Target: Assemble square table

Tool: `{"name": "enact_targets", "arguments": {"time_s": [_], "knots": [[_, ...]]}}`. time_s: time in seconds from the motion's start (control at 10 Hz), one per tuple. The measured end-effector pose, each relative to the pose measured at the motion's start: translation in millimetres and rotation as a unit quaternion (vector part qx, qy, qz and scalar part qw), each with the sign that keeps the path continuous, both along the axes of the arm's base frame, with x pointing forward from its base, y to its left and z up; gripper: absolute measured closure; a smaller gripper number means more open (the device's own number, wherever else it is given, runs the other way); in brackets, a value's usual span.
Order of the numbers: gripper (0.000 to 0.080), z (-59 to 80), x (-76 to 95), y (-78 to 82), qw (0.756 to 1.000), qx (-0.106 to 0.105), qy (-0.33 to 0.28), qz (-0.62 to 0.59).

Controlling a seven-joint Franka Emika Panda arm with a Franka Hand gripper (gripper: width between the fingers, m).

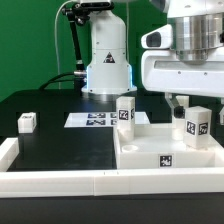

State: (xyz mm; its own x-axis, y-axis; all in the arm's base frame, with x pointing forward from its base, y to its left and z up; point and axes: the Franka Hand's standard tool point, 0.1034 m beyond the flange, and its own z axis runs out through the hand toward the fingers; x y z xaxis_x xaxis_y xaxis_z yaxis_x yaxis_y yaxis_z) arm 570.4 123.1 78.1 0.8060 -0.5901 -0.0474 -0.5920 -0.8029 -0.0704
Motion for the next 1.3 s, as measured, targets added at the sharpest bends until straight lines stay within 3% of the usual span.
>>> {"name": "enact_targets", "arguments": {"time_s": [0.3,0.7,1.0,1.2,1.3], "knots": [[0.0151,-0.5,-1.2,2.4,0.991,-0.001,-0.009,0.134],[0.0151,0.1,0.0,-1.1,0.953,-0.001,-0.023,0.301],[0.0151,0.5,1.4,-2.9,0.918,-0.007,-0.032,0.396],[0.0151,0.6,2.2,-3.3,0.916,-0.008,-0.034,0.4],[0.0294,0.6,2.2,-3.4,0.916,-0.008,-0.034,0.4]]}}
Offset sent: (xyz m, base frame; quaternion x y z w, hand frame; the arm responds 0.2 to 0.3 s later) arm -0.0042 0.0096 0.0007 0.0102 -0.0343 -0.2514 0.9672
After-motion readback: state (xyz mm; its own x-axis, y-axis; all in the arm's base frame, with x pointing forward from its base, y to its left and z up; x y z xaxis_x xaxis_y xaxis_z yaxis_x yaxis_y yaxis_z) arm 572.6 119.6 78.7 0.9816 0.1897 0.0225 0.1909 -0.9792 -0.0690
